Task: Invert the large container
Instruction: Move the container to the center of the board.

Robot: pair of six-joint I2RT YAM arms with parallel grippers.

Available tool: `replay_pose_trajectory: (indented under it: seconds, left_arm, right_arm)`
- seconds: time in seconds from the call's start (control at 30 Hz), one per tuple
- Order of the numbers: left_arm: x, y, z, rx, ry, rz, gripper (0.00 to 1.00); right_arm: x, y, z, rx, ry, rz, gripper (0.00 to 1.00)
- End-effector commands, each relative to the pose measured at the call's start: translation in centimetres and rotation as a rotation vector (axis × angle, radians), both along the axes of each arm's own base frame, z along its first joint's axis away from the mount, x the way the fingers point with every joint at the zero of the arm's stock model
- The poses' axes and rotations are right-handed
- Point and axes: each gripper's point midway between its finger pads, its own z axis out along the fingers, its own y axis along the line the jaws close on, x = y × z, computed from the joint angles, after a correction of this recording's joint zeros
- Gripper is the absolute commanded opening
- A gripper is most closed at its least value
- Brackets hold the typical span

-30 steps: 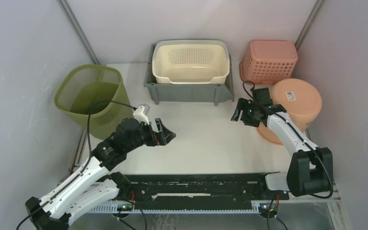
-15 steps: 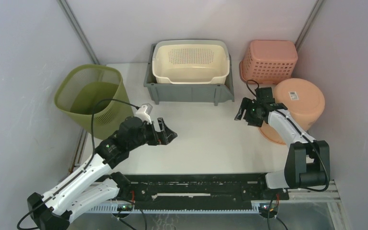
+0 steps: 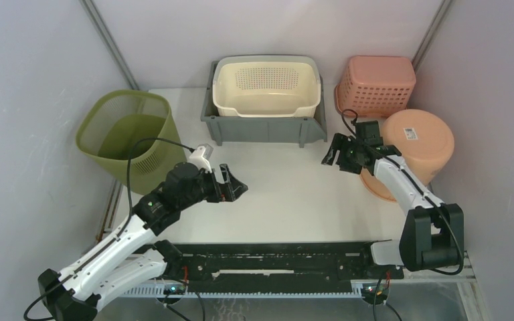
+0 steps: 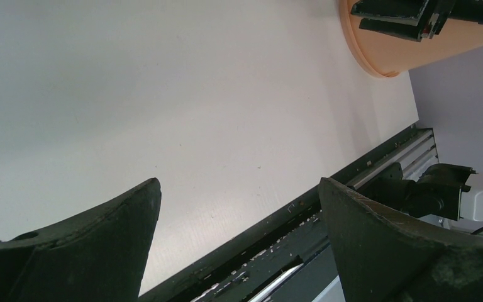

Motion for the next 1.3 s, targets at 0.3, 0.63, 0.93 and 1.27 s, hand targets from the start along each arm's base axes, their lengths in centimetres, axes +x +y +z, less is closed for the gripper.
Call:
replay_pose_trajectory:
  seconds: [0.3, 0.63, 0.93, 1.27]
  left_arm:
    - [-0.1, -0.2, 0.8, -0.019, -0.046, -0.026, 1.0]
    - [-0.3, 0.0, 1.0, -0.021, -0.053, -0.026, 1.0]
    - [-0.5, 0.1, 1.3, -0.023, -0.054, -0.032, 1.0]
    - [-0.5, -0.3, 1.9, -0.031, -0.046, -0.045, 1.0]
  right_arm:
    - [-0.1, 3.5, 3.0, 0.019, -0.097, 0.087, 0.78]
    - [-0.8, 5.0, 3.1, 0.03, -0.098, 0.104, 0.79]
    - [-3.0, 1.8, 0.3, -0.036, -0.035, -0.059, 0.79]
    - [-5.4, -4.4, 0.8, -0.053, -0.076, -0.303, 0.82]
